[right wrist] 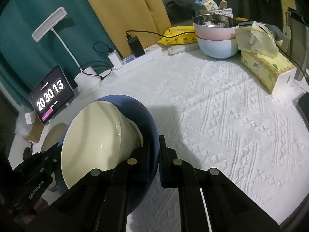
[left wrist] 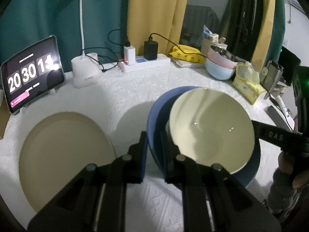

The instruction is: Organize plates and bowls

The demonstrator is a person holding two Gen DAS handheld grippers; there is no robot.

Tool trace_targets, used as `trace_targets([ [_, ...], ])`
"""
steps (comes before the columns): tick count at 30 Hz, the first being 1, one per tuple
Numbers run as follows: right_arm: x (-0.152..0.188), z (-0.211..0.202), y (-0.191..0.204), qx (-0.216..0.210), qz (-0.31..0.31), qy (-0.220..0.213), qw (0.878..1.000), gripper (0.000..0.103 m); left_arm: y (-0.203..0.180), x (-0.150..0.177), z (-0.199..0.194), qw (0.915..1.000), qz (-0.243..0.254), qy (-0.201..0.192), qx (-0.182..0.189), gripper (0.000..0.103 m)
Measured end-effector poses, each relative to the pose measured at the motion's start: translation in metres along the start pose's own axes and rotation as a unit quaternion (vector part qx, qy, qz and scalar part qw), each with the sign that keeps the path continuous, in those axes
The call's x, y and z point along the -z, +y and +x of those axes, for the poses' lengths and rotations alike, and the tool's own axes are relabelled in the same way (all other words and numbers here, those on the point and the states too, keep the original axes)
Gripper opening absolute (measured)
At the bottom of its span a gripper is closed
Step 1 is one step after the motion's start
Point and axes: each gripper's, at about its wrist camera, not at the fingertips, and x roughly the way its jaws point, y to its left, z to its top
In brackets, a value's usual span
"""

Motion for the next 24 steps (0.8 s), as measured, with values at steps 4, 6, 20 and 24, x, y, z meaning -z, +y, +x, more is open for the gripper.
trace_targets([
  [4,0.000,-0.001,0.000,0.001,0.002,0.000,1.000,0.008,-0.001,-0.001,-0.001,1.0000,0.002,-0.003,0.000,0.011],
  [6,0.000,-0.004,0.000,0.004,0.000,-0.003,1.000,0.008,-0.002,-0.001,-0.002,1.0000,0.004,-0.004,-0.001,0.011],
  [20,-0.006,-0.023,0.006,0.005,-0.005,-0.024,1.000,0.008,-0.009,-0.008,-0.017,0.9996,0.008,-0.025,-0.001,0.012],
  [24,-0.010,-0.028,0.009,0.002,-0.006,-0.029,1.000,0.008,-0.007,-0.011,-0.023,0.9995,0.006,-0.032,-0.001,0.012],
])
